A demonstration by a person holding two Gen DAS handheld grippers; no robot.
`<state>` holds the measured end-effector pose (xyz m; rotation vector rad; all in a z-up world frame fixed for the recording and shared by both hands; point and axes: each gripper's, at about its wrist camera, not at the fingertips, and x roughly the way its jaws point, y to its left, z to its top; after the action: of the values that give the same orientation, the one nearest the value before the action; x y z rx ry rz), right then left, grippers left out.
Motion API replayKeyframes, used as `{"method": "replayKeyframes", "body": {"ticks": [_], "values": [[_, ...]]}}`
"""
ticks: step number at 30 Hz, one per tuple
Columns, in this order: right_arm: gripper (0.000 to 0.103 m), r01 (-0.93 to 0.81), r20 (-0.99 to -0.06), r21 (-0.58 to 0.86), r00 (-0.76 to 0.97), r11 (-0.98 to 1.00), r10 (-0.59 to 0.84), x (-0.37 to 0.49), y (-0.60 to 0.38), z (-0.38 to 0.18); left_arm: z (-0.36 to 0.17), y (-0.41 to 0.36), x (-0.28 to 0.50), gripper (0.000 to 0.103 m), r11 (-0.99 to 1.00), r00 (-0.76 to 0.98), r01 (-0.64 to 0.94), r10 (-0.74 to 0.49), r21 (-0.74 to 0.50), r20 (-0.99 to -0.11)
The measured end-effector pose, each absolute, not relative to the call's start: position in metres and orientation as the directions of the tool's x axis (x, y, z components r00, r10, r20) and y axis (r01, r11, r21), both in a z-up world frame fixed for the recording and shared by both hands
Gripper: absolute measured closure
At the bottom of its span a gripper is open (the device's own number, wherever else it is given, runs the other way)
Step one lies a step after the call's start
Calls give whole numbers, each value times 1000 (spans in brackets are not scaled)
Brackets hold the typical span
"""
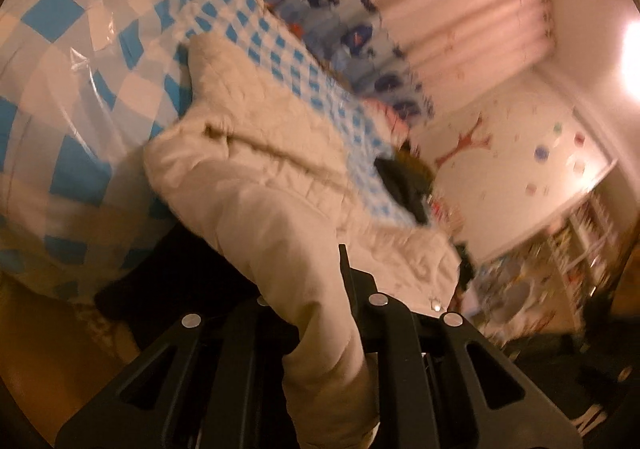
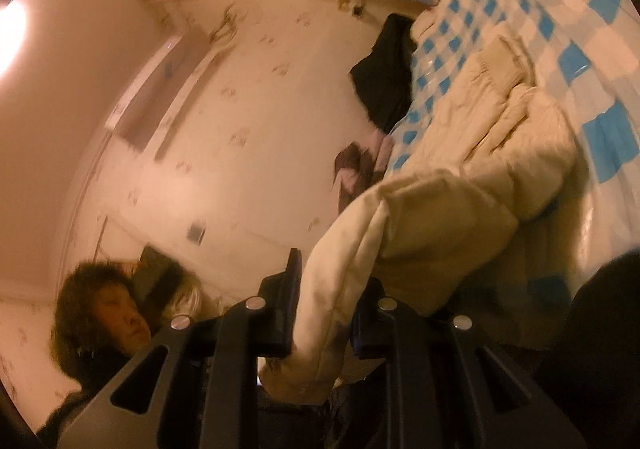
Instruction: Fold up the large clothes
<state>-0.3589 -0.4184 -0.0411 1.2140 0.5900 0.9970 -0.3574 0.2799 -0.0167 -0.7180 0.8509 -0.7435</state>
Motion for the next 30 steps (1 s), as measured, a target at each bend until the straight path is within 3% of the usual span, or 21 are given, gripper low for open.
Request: {"method": "replayKeyframes", "body": {"ticks": [11,20,26,30], "values": [[82,-367,168,929,551,56,817,-239,-427,8,39,278,-230,92,517,602,273,-750,-811,-275],[82,-299,102,947,627,117,772,-114,-431,17,45,273,-100,92,500,661,207,-705,-841,-257],[82,-115,-51,978,680,175,731,-26,-433,-34,9,258,-8,92,554,667,114,-658,-825,-349],[82,49,-190,975,691,217,698,13,-431,-95,-53,250,51,90,596,630,-44,-606,-802,-485]]}}
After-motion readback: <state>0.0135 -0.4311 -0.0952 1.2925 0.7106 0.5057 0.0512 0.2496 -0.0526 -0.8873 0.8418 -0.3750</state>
